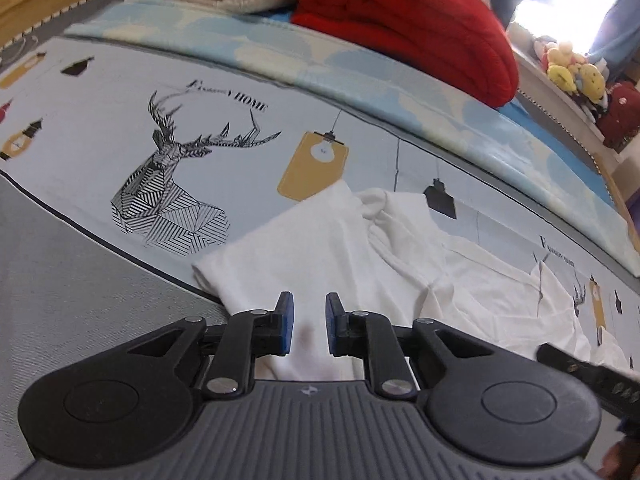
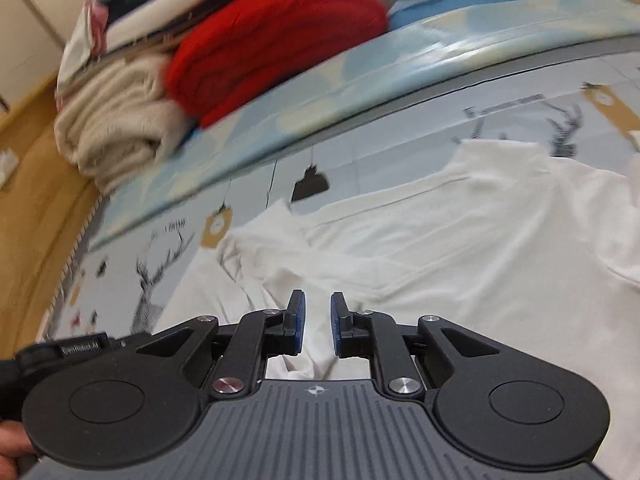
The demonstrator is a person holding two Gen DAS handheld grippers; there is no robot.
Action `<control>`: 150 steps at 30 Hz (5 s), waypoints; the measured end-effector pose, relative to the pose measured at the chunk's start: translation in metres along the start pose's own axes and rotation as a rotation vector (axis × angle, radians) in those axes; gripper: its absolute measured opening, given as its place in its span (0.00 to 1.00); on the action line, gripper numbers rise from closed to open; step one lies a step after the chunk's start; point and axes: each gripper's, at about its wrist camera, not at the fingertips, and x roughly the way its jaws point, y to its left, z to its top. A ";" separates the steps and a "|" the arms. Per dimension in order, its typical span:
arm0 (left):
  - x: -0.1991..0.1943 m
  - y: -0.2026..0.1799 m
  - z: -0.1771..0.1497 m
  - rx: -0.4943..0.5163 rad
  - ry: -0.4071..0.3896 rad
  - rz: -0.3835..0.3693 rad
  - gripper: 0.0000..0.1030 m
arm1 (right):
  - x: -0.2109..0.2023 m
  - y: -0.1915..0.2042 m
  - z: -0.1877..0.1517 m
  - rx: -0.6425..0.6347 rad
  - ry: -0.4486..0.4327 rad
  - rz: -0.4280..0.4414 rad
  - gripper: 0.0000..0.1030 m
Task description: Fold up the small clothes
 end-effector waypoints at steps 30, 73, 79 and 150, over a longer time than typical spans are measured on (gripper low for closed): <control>0.006 0.042 0.044 -0.166 -0.009 -0.005 0.17 | -0.053 -0.020 0.048 0.092 -0.422 -0.105 0.03; 0.070 -0.007 0.003 0.107 0.282 -0.086 0.47 | -0.048 -0.206 0.041 0.576 -0.114 -0.554 0.07; 0.070 -0.023 -0.007 0.322 0.258 0.013 0.18 | -0.054 -0.194 0.048 0.558 -0.147 -0.532 0.04; 0.057 -0.077 0.008 -0.236 0.360 -0.593 0.27 | -0.057 -0.181 0.027 1.058 -0.393 0.240 0.04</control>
